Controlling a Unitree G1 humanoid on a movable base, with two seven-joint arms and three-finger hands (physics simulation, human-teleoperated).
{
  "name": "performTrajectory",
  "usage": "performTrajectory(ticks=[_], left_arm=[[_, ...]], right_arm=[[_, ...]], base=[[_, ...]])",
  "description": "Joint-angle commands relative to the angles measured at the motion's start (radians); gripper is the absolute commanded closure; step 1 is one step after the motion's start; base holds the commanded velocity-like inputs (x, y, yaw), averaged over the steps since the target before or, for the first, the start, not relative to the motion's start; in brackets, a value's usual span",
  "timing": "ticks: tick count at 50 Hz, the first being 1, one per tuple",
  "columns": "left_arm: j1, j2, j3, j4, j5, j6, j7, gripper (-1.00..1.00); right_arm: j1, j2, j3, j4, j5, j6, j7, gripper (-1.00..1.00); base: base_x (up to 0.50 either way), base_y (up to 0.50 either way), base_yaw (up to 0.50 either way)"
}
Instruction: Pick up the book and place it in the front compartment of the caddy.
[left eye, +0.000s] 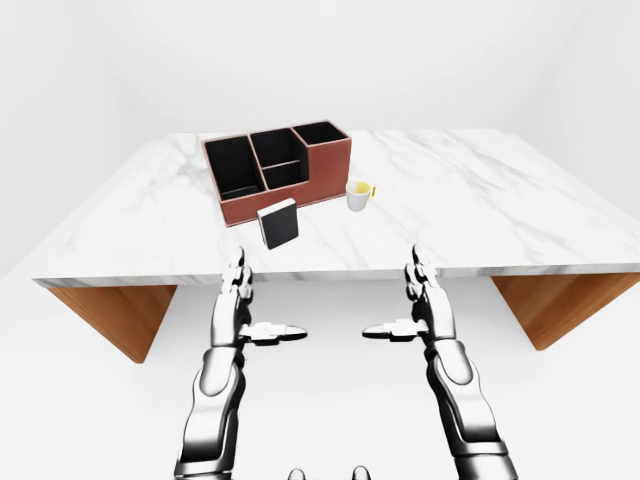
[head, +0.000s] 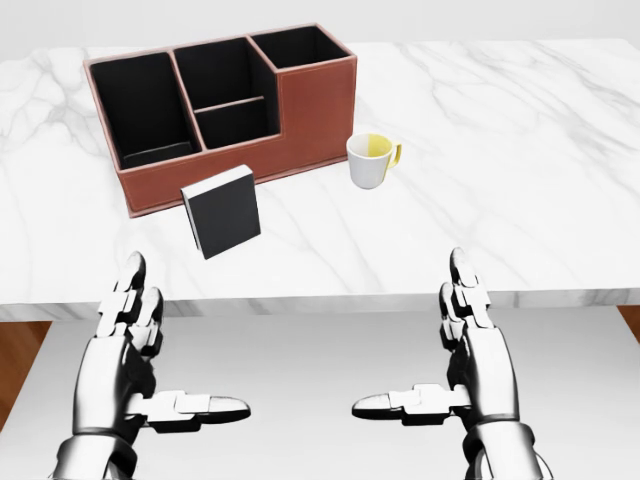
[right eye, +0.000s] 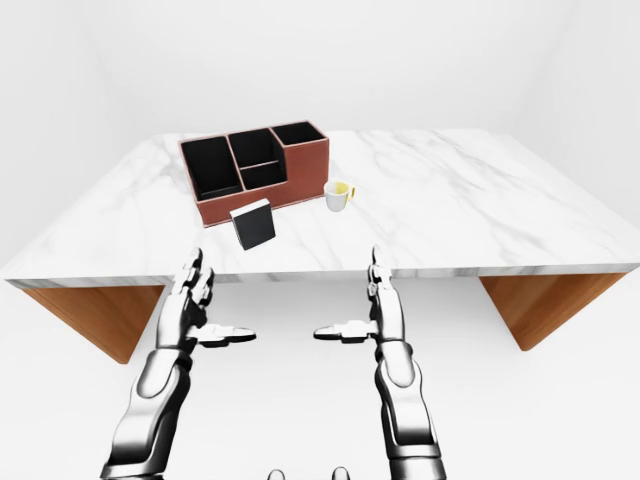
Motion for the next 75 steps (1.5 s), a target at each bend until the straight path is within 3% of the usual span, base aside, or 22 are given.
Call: performTrajectory(ticks=[1,8,12,23,35,42,57,65,75], left_arm=[[0.097,0.013,0.052,-0.361,-0.107,0.033,-0.045,-1.00],[0.060,0.007,0.077,-0.303,-0.128,0.033,-0.044,-1.00],[0.048,0.004,0.110,-0.343,-0.198,0.033,-0.027,-1.00],[-0.025,0.052,0.223,-0.378,-0.345,0.033,0.037,-1.00],[-0.063,0.091,0.274,-0.361,-0.414,0.033,0.076,-1.00],[-0.088,0.106,0.284,-0.294,-0.436,0.033,0.084,-1.00],[-0.092,0.146,0.350,-0.366,-0.581,0.033,0.138,-1.00],[-0.086,0.151,0.355,-0.388,-0.593,0.033,0.147,-1.00],[-0.081,0.151,0.366,-0.421,-0.604,0.033,0.158,-1.00]], right_arm=[[0.009,-0.011,-0.023,-0.017,0.016,-0.006,0.031,-1.00],[0.024,-0.009,-0.020,-0.053,0.013,0.018,0.033,-1.00],[0.025,-0.008,-0.017,-0.052,0.010,0.023,0.033,-1.00],[0.034,-0.010,-0.021,-0.085,-0.002,0.042,0.028,-1.00],[0.059,-0.006,-0.012,-0.169,-0.018,0.091,0.021,-1.00],[0.074,-0.003,-0.002,-0.219,-0.033,0.091,0.019,-1.00],[0.107,0.005,0.045,-0.354,-0.078,0.091,0.015,-1.00],[0.150,-0.003,0.128,-0.539,-0.184,0.091,0.018,-0.99],[0.158,-0.005,0.161,-0.588,-0.211,0.091,0.006,-0.99]], base=[[0.00,0.00,0.00],[0.00,0.00,0.00],[0.00,0.00,0.00],[0.00,0.00,0.00],[0.00,0.00,0.00],[0.00,0.00,0.00],[0.00,0.00,0.00],[0.00,0.08,0.00],[0.00,0.42,0.00]])
